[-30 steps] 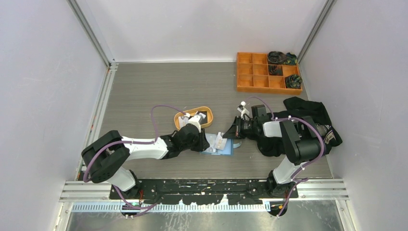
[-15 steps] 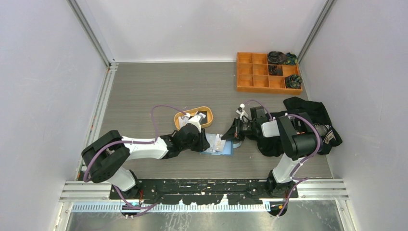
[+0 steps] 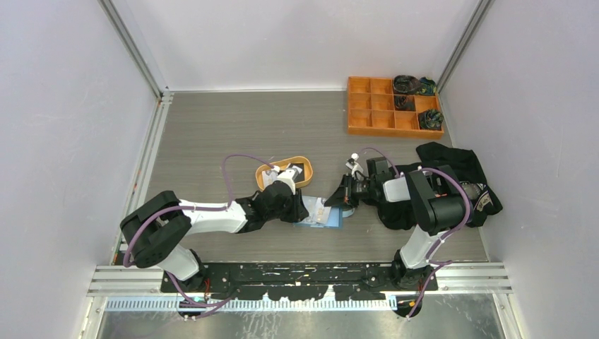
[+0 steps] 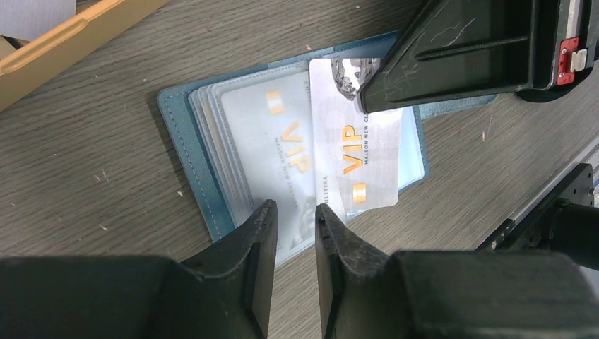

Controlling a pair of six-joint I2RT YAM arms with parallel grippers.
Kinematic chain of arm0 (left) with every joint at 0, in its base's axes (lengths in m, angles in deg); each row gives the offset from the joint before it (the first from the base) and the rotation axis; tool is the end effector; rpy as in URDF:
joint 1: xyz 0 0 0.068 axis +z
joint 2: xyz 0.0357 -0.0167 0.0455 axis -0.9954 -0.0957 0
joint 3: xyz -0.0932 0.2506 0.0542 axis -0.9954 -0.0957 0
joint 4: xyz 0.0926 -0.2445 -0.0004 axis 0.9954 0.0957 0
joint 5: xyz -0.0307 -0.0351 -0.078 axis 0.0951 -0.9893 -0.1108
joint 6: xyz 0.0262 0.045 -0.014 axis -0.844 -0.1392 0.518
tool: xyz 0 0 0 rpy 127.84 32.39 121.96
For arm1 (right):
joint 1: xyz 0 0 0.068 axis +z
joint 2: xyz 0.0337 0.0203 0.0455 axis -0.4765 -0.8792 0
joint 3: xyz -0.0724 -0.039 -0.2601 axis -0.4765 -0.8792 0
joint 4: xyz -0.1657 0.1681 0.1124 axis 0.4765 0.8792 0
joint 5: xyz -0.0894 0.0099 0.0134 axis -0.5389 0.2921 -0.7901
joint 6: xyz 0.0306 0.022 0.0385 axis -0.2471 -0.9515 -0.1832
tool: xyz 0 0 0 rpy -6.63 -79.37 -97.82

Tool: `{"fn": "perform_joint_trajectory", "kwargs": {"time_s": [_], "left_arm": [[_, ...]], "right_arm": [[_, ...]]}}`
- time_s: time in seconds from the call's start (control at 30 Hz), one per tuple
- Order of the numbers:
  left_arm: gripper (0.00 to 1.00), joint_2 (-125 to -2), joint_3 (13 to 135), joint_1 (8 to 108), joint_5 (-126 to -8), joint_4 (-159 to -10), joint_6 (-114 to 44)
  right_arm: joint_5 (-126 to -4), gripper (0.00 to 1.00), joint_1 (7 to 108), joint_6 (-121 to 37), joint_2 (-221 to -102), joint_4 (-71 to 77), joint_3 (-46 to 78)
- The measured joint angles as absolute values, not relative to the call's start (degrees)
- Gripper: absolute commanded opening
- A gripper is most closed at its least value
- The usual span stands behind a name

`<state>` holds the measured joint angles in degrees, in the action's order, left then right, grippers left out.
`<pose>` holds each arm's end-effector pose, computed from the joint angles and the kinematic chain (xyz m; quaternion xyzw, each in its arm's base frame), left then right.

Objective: Put the credit cards into the card holder
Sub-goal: Insert the credit card into the card holder.

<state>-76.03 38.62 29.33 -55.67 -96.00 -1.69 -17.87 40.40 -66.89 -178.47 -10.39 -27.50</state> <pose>0.1710 -0.2428 0.1566 0.0722 0.8948 -0.3216 0.3011 0.2564 0.0840 0.0989 0.0017 0.8554 0.5089 0.0971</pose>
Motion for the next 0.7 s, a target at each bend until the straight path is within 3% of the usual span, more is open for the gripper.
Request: {"fn": "perform_joint_trajectory", "kwargs": {"time_s": [0.7], "left_arm": [[0.28,-76.1,38.6,29.4,-56.5,-96.0,-1.7]], "right_arm": [[-17.0,0.05,42.3,-69.2,-179.3,-14.5,-28.4]]}}
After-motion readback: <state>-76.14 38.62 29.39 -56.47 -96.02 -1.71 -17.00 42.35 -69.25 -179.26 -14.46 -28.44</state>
